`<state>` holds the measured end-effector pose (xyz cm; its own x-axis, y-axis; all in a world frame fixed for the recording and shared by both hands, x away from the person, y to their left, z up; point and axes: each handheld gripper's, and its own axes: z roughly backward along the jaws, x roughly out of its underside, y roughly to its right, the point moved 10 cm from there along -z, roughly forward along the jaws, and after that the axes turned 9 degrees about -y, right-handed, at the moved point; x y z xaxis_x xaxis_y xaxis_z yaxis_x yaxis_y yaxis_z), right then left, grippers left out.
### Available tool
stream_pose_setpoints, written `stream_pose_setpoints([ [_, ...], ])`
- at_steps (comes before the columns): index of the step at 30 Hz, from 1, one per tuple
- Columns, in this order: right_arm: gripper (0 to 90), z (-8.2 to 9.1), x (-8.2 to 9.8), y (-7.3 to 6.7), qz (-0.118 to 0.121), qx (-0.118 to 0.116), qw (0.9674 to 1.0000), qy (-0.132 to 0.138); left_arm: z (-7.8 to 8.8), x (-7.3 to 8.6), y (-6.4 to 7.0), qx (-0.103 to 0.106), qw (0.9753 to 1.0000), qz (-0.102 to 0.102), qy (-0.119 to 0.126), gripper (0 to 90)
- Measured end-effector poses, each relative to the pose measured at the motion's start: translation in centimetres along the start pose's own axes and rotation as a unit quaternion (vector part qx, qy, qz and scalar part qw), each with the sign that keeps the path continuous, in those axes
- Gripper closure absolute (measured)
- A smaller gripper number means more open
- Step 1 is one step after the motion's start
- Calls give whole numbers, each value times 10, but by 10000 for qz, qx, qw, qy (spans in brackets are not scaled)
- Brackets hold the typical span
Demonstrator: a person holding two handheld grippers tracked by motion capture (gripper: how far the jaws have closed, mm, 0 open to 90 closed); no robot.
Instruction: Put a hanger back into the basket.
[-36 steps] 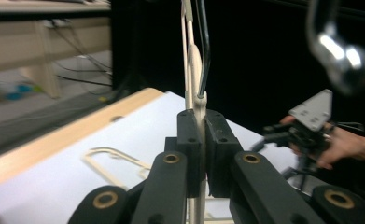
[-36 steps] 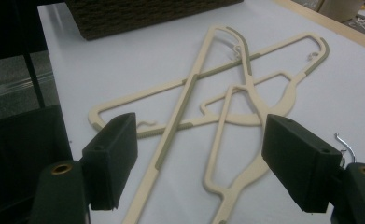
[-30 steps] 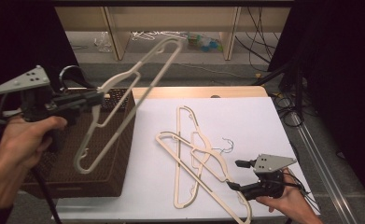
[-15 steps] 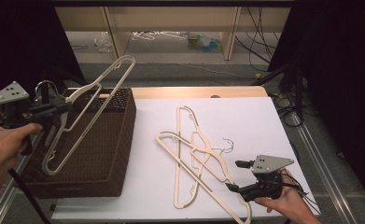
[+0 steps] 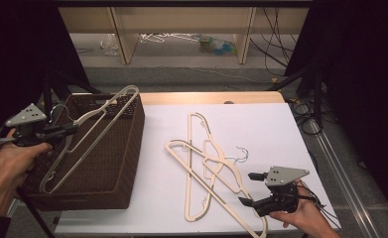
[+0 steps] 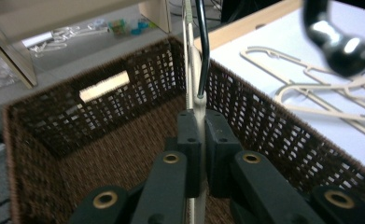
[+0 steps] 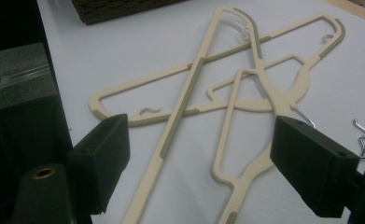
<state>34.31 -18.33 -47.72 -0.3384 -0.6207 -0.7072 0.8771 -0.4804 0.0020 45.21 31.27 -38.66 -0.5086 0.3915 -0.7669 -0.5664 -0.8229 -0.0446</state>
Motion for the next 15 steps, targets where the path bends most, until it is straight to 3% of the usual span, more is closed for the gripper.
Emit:
stream_pose_setpoints([
  [6,212,-1,1,-2,35,-23,10000,-56,-7,7,-4,-11,9999,73,-81,858],
  [9,212,-1,1,-2,34,-24,10000,-56,-9,14,-13,-129,9996,43,-258,858],
  [11,212,-1,2,-2,38,-30,10000,-57,-12,18,-15,-100,9995,115,-287,857],
  [13,213,-1,2,-2,41,-30,10000,-61,-15,19,-15,-33,9996,60,-277,857],
  [14,212,-2,2,-2,45,-60,9999,-75,-17,21,-15,-26,9994,176,-304,857],
  [15,213,-3,2,-2,52,-54,9999,-76,-22,25,-15,22,9993,74,-358,857],
])
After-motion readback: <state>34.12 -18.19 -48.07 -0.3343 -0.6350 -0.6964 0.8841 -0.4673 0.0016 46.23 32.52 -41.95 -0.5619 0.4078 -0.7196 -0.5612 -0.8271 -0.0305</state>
